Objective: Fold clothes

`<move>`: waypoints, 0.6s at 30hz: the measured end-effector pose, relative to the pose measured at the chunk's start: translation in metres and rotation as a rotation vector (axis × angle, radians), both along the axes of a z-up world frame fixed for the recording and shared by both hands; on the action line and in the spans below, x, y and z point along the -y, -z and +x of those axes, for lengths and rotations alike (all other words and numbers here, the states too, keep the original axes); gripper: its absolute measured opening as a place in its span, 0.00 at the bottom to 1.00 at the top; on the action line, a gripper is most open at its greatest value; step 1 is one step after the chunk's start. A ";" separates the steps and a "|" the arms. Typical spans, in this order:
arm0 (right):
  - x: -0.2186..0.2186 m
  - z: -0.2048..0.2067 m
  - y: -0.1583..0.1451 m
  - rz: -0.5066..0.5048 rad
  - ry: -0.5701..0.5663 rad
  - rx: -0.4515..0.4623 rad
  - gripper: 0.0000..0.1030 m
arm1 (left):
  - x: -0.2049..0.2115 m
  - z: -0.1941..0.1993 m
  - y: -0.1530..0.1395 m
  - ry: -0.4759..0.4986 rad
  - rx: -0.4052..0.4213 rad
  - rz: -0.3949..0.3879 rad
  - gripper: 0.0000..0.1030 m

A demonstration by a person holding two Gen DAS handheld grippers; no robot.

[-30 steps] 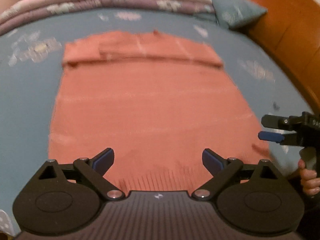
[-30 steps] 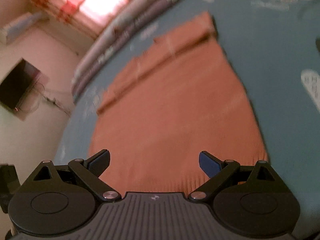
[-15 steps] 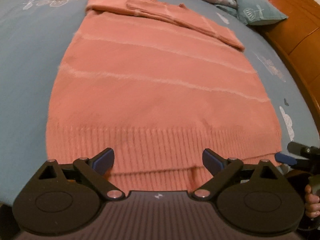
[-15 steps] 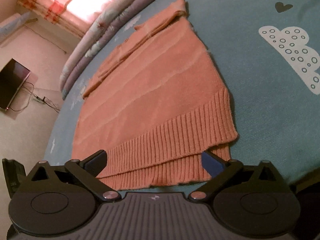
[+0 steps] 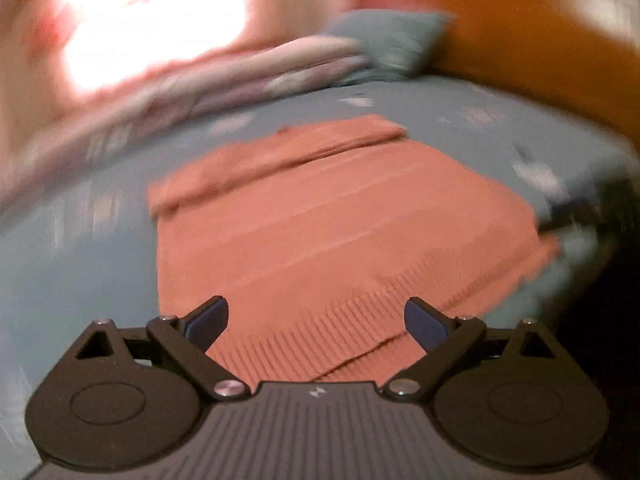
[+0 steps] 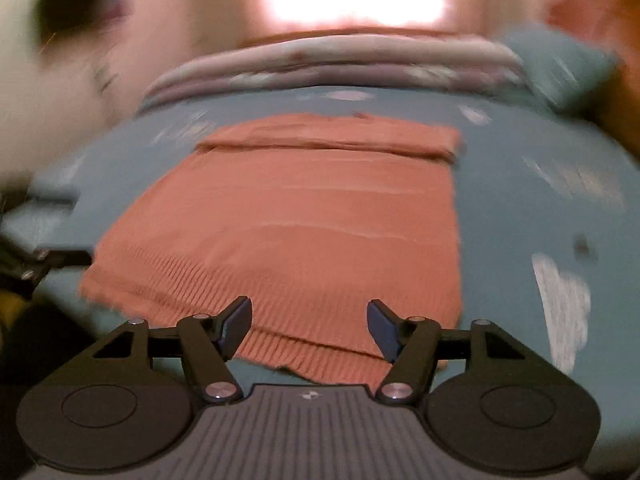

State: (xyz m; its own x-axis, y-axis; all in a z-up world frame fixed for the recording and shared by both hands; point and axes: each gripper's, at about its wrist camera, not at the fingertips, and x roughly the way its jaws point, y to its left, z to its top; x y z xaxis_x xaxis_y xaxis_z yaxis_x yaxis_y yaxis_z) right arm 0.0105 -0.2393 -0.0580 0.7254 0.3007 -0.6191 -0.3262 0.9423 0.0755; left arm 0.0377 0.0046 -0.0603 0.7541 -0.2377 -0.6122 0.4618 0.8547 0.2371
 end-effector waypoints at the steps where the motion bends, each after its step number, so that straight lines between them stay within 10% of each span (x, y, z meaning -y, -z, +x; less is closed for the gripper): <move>1: -0.008 0.000 -0.001 -0.039 -0.050 0.005 0.63 | 0.006 -0.004 0.004 0.042 0.007 0.043 0.75; 4: -0.031 0.006 0.008 -0.098 -0.184 -0.013 0.55 | 0.024 -0.014 0.017 0.170 0.028 0.173 0.55; 11: -0.085 0.030 0.031 -0.360 -0.324 0.051 0.52 | 0.038 -0.001 0.038 0.189 0.044 0.263 0.56; 18: -0.101 0.040 0.042 -0.400 -0.349 0.036 0.52 | 0.055 0.024 0.059 0.274 0.029 0.338 0.60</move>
